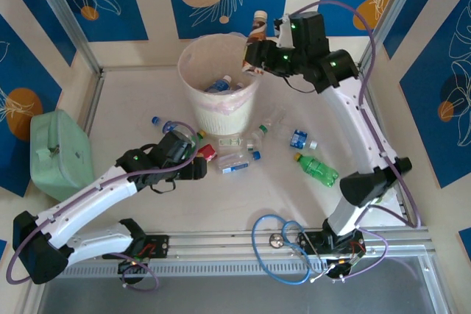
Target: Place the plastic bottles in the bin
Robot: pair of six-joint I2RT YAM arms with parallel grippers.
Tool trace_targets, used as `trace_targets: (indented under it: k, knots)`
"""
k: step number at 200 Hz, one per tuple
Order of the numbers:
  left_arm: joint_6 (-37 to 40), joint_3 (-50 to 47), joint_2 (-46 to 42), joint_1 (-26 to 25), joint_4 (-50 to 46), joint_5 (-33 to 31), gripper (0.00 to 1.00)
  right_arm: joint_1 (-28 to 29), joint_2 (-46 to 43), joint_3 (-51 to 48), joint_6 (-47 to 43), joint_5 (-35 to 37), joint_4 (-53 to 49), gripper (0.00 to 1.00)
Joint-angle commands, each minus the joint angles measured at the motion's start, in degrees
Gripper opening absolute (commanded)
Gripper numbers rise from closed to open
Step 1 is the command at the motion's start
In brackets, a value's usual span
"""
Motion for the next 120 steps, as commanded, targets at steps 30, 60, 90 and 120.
trace_targets:
  k: [30,60,90,120]
  knots:
    - [0.2,0.1,-0.4,0.4,0.2,0.8,0.82,-0.1,8.1,8.6,0.6,-3.3,-1.6,0.69]
    - [0.6,-0.1,-0.8,0.4,-0.6,0.0,0.82,-0.1,8.8,8.8,0.7,-3.1,-1.8,0.80]
    - [0.4,0.0,-1.1,0.4,-0.6,0.1,0.82,-0.1,7.6,8.3,-0.1,-1.7,-3.1,0.84]
    - [0.5,0.9,-1.0,0.4,-1.1,-0.2,0.82,-0.7,1.7,1.9,-1.0,0.6,-2.8,0.85]
